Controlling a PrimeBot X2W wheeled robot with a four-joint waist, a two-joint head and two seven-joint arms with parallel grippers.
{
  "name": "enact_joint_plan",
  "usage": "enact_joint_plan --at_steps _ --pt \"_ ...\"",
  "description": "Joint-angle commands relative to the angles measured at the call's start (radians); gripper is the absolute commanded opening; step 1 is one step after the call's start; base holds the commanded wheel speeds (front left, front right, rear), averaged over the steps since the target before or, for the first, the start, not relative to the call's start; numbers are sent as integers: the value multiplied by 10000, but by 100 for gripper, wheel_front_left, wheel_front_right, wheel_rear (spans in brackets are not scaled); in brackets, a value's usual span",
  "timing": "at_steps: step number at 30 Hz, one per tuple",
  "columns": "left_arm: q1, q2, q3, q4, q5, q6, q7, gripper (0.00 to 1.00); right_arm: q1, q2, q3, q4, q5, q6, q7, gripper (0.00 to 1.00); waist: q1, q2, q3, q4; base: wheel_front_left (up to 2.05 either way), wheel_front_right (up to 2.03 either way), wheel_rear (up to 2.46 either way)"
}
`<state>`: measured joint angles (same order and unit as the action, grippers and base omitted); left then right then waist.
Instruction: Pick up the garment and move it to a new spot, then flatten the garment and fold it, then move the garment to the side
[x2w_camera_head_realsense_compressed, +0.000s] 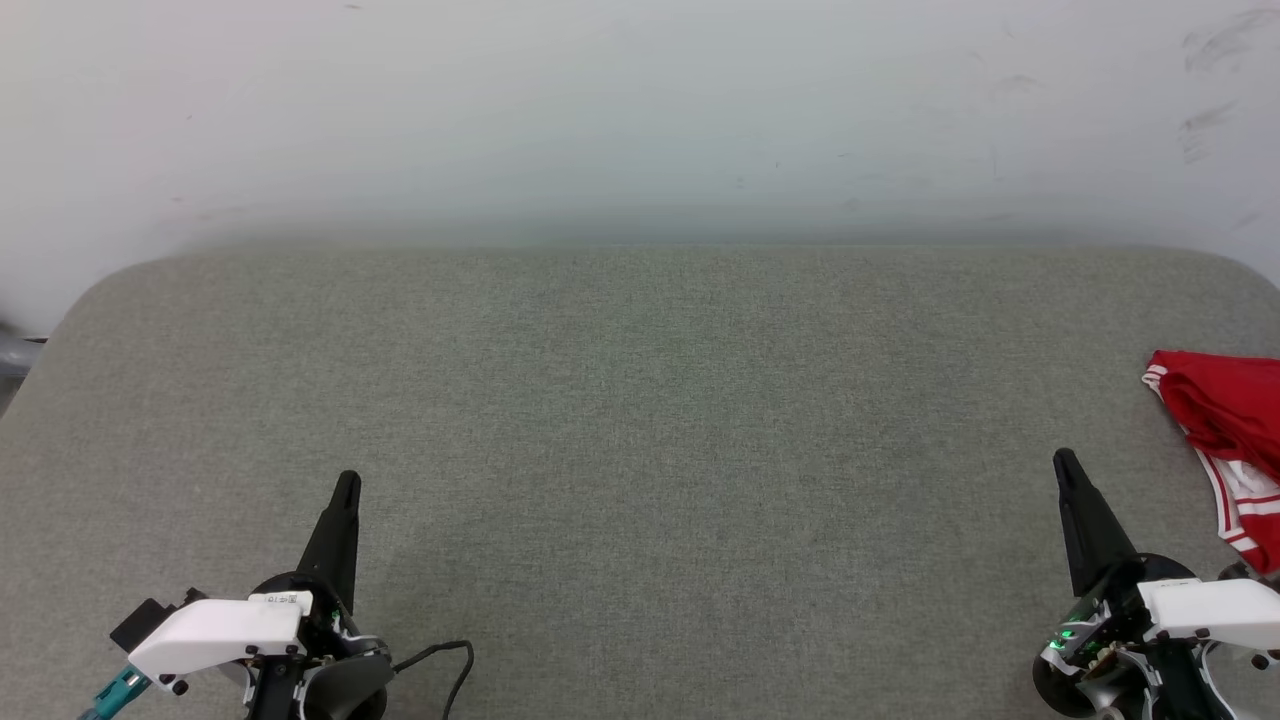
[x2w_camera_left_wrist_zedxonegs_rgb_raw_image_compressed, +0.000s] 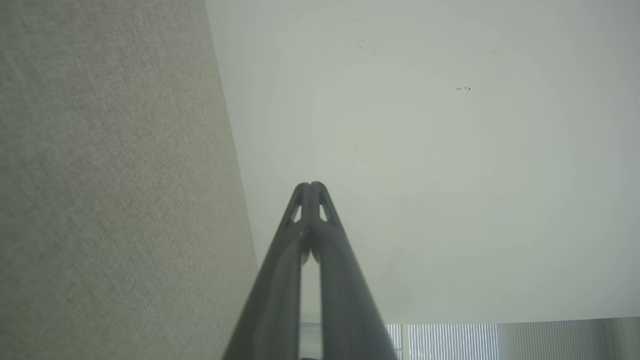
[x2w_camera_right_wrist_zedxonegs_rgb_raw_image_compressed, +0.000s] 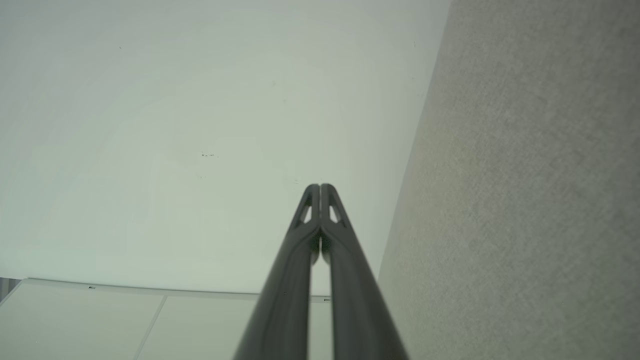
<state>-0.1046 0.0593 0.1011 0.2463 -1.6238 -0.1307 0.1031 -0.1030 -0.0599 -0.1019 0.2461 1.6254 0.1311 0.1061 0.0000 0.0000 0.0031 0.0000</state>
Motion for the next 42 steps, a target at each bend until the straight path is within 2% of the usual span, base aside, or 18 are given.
enact_joint_plan --at_steps 1,42 --pt "-86 -4 17 3 7 1 37 0 -127 43 -8 15 -73 -7 20 0 0 0 0 0 0 0 0" --pt "-92 -48 82 5 81 1 91 0 -135 82 -61 16 -101 -7 60 0 0 0 0 0 0 0 0"
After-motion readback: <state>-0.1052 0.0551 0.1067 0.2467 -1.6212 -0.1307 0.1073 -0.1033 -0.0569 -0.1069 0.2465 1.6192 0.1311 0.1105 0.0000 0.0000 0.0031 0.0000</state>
